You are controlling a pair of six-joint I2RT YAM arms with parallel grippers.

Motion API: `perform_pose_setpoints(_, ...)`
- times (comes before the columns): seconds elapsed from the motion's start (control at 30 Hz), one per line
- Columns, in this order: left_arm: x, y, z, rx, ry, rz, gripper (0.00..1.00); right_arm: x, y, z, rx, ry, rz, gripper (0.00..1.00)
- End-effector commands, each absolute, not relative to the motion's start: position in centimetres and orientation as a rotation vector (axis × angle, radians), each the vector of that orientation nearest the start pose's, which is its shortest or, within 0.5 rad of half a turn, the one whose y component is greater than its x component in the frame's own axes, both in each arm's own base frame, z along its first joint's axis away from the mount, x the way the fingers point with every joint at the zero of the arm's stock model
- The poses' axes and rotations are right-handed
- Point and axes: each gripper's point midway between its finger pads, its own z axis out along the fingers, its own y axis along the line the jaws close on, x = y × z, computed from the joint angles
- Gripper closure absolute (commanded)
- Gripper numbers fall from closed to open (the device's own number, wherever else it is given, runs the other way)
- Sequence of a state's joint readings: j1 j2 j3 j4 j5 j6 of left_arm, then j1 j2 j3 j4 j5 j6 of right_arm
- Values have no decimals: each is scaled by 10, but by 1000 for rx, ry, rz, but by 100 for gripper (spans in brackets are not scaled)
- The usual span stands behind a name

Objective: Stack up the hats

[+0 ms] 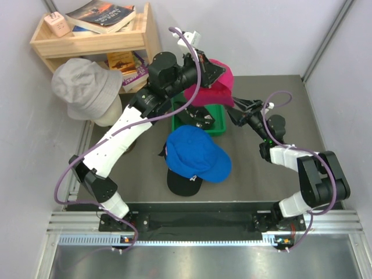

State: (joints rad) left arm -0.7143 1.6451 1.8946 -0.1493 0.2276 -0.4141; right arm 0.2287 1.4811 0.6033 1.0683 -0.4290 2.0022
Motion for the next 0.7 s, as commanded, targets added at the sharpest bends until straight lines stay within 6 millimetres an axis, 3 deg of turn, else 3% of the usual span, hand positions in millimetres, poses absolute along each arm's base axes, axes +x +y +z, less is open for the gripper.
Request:
perform_pose_setpoints(0.0,321,-347,526,434,1383,-1037,100,363,199,338,915,1306,2215,64)
perform_pose_setpoints(0.07,322,-340,516,425,1416,-994,100,363,197,340,899,1294,2192,78)
perform_pose_setpoints(0.2,314,-314,507,409,1455,-895,100,363,199,343,850,1319,2135,94)
perform_pose_setpoints(0.27,316,-303,492,385,1502,-835,100,362,200,344,821,1328,2107,100)
perform_pose_setpoints(0.3,310,-294,496,370,1494,-821,100,362,200,345,808,1326,2100,100)
perform_pose_setpoints(0.43,308,-267,467,301,1577,-715,100,358,198,353,756,1288,2088,100)
perform_pose_setpoints(0.6,297,-230,441,210,1663,-606,100,346,194,378,630,1236,2023,100)
perform_pose_setpoints(0.63,297,-224,434,197,1680,-581,97,345,195,382,604,1246,2002,100)
perform_pose_setpoints(0.67,295,-219,430,185,1695,-565,80,339,195,395,531,1231,1959,100)
